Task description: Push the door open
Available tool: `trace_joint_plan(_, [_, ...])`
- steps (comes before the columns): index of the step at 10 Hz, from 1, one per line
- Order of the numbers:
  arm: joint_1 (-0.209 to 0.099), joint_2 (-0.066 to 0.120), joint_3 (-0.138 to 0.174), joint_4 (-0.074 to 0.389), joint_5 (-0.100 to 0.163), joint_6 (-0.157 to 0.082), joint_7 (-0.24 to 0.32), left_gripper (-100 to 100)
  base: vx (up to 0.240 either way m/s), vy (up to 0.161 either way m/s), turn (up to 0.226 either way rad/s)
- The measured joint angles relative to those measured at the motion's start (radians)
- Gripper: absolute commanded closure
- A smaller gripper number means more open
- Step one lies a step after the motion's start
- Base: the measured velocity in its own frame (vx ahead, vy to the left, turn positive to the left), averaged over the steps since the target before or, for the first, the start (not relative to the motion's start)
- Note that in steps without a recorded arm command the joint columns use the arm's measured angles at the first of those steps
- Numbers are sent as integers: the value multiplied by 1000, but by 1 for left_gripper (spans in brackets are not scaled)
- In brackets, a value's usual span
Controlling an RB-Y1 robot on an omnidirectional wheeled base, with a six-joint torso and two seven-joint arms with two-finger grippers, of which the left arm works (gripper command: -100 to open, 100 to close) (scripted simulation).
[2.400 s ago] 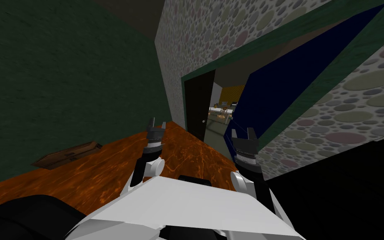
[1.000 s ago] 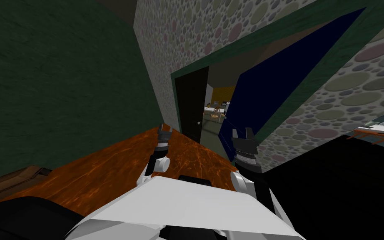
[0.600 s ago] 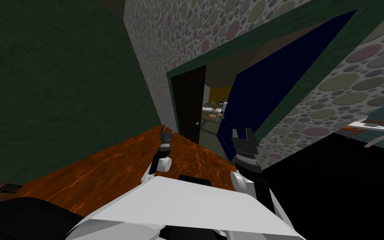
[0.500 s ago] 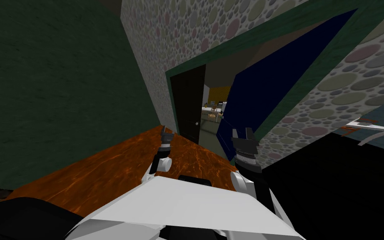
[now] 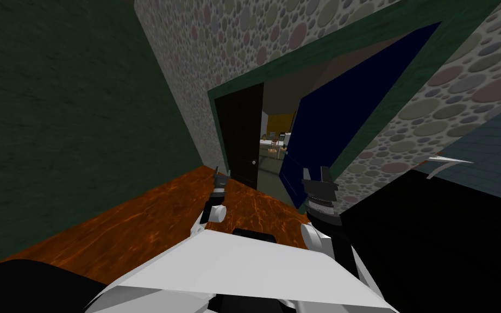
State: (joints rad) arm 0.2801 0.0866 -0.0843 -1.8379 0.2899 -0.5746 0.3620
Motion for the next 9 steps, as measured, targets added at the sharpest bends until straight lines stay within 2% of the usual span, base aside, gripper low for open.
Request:
trace_joint_plan(4, [-33, -1, -21, 114, 33, -35, 76, -100, 89, 53, -150])
trace_joint_plan(6, [-59, 1, -26, 181, 51, -54, 117, -100, 81, 46, -140])
trace_joint_plan(8, [-76, -4, -37, 236, 68, -66, 153, -100, 84, 62, -158])
trace_joint_plan(9, [-93, -6, -42, 278, 76, -79, 173, -100, 86, 56, -123])
